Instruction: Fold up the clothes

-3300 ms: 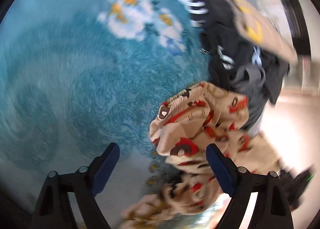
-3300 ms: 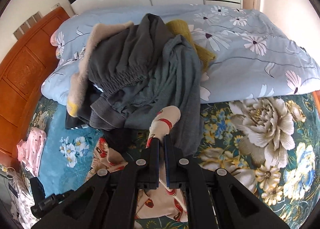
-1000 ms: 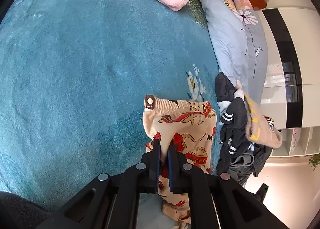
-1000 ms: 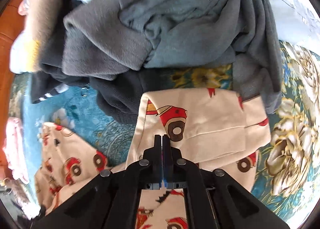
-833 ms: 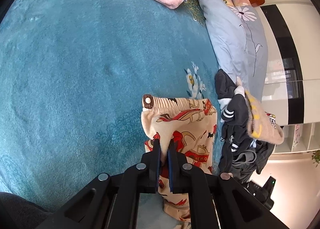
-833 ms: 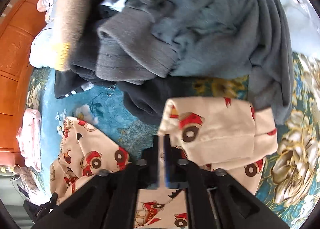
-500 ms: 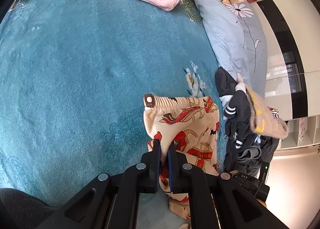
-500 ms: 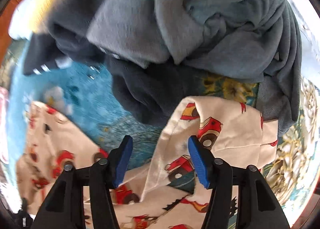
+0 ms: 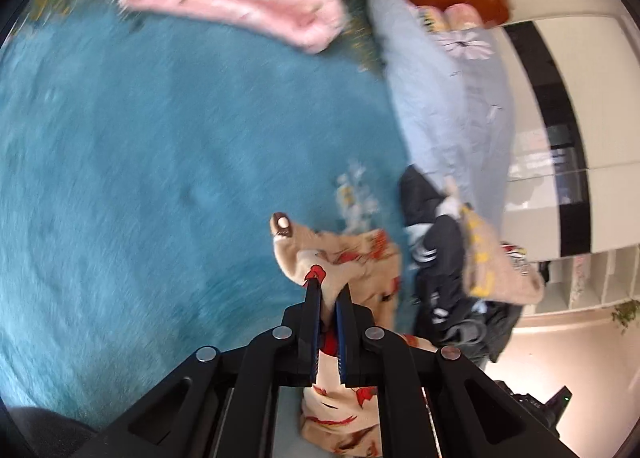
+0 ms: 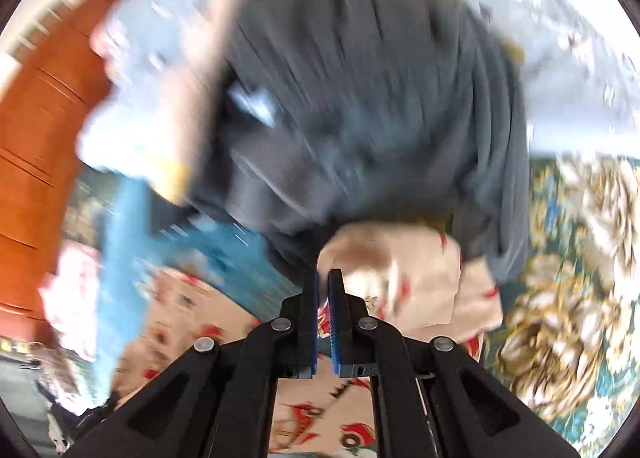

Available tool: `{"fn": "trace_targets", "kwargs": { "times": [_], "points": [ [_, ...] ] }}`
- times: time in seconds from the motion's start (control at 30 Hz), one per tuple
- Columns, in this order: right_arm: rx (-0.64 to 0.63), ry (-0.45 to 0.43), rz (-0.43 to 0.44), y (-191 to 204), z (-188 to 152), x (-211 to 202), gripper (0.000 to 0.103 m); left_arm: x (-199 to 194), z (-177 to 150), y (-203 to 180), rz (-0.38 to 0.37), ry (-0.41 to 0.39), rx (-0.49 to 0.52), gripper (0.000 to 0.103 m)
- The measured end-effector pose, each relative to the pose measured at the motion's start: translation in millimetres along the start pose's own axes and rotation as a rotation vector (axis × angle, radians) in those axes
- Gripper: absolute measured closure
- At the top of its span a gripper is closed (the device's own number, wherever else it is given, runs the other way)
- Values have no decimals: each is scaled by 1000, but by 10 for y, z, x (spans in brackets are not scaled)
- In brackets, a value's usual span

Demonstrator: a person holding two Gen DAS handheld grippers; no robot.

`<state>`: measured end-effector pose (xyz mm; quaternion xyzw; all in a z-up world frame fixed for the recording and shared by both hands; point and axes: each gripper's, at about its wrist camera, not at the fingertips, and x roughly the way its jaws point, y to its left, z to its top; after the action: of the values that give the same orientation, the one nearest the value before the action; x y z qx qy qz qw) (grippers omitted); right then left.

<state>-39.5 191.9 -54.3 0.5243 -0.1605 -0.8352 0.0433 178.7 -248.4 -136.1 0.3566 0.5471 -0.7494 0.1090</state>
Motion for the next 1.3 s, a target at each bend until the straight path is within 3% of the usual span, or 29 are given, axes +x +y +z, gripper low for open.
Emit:
{"fn": "trace_targets", "kwargs": {
  "times": [0.13, 0.2, 0.33, 0.4, 0.47, 0.53, 0.73, 0.77, 0.87, 0.9, 1.07, 1.17, 1.3],
  "points": [
    [-61, -169, 35, 107, 173, -690, 99, -104, 73, -280, -9, -22, 127, 96],
    [-74, -167, -4, 159, -38, -628, 99, -53, 30, -256, 46, -13, 161, 96],
    [34, 58, -124, -313, -686, -61, 99, 167, -120, 47, 157, 58, 129, 96],
    [135, 191, -182, -658, -1061, 300, 101, 208, -183, 201, 166, 84, 78, 96],
    [231, 258, -205, -908, -1317, 477, 101, 154, -152, 214, 147, 64, 62, 96],
    [277, 268, -221, -1017, -1382, 488, 101, 140, -151, 207, 146, 55, 67, 96],
    [267, 137, -150, -783, -891, 418, 100, 151, -191, 193, 161, 50, 87, 96],
    [269, 123, -136, -729, -807, 464, 92, 153, -198, 190, 163, 50, 90, 96],
    [272, 89, -88, -619, -478, 697, 55, 159, -218, 183, 170, 47, 100, 96],
    [254, 84, -94, -565, -365, 798, 52, 161, -225, 181, 173, 46, 103, 96],
    [214, 109, -201, -431, 47, 1216, 52, 161, -230, 214, 180, 39, 81, 96],
    [261, 120, -239, -443, 209, 1372, 51, 166, -246, 198, 188, 32, 89, 96],
    [231, 150, -297, -371, 337, 1545, 51, 165, -263, 186, 195, 29, 97, 96]
  ]
}}
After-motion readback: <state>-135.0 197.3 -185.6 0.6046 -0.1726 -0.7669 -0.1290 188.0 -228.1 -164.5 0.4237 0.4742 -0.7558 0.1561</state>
